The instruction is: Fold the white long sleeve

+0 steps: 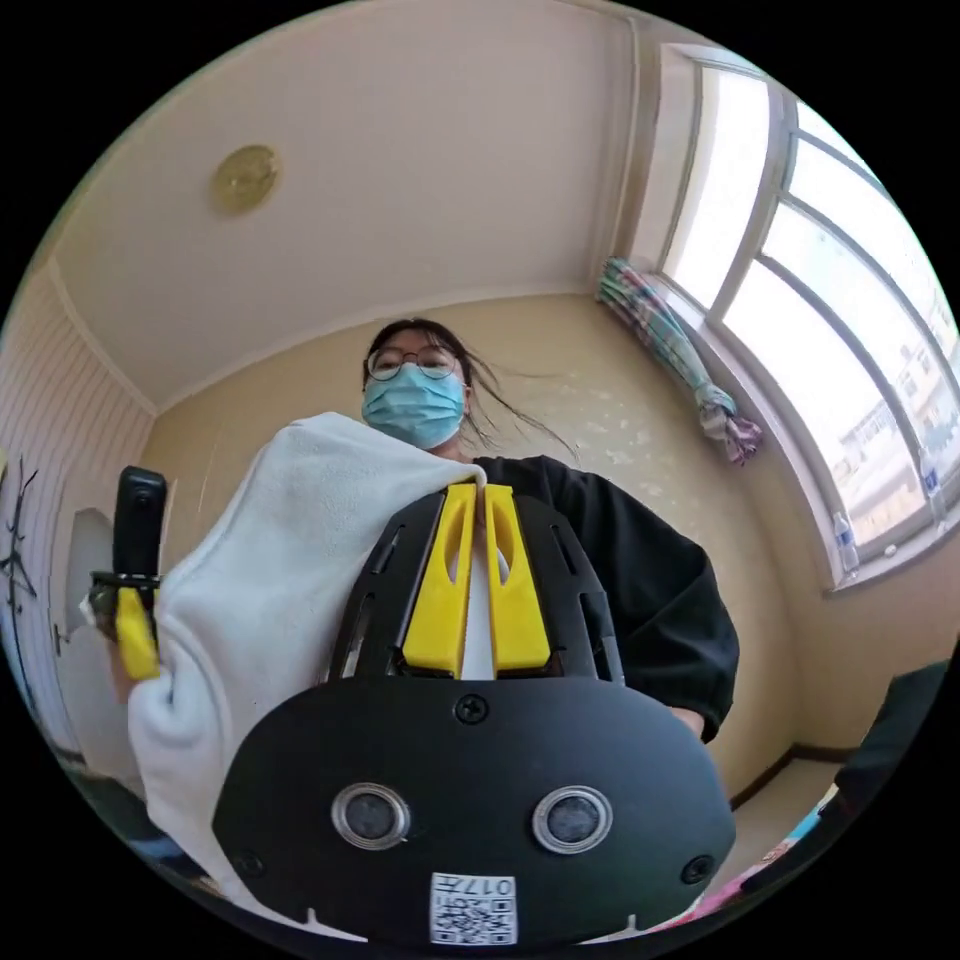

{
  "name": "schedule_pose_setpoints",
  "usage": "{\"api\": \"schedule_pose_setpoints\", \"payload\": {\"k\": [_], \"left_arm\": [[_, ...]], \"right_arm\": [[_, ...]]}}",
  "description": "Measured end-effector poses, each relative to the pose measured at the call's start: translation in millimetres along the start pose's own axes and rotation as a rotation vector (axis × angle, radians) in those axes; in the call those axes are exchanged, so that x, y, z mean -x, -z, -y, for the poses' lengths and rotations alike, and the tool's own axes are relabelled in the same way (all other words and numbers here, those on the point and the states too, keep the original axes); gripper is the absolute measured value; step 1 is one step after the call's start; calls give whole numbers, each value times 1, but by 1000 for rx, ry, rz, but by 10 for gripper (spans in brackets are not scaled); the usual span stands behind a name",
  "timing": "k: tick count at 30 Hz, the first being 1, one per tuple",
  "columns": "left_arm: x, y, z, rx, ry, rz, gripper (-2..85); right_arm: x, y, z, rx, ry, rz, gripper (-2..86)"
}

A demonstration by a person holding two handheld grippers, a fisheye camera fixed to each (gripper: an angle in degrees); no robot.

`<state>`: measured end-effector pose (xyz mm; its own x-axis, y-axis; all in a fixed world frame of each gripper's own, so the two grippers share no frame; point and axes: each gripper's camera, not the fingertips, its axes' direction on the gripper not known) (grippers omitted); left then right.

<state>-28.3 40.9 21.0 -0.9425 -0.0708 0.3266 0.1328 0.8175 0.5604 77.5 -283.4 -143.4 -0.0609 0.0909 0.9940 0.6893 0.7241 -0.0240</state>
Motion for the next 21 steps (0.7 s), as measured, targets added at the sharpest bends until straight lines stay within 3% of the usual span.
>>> {"api": "schedule_pose_setpoints", "payload": {"k": [3,8,10,13,17,21], "left_arm": [[-20,20,-8,-16,132,265,-7],[-78,50,-29,-133,455,1012,0],[-89,49,-37,-191,505,1151,6],[-106,45,-54,-372,424,1232,22],[-87,34,-66,-328,469,1289,74],[-64,23,-80,-362,431,1178,100]], "right_arm": [[2,25,-27,-106,-115,-43,37],[28,69,-50,-291,-201,-168,27],[43,71,-47,-282,-194,-238,26],[74,59,-34,-211,-118,-438,25],[100,33,-12,-150,-12,-473,27],[118,12,11,-108,15,-623,28]]}}
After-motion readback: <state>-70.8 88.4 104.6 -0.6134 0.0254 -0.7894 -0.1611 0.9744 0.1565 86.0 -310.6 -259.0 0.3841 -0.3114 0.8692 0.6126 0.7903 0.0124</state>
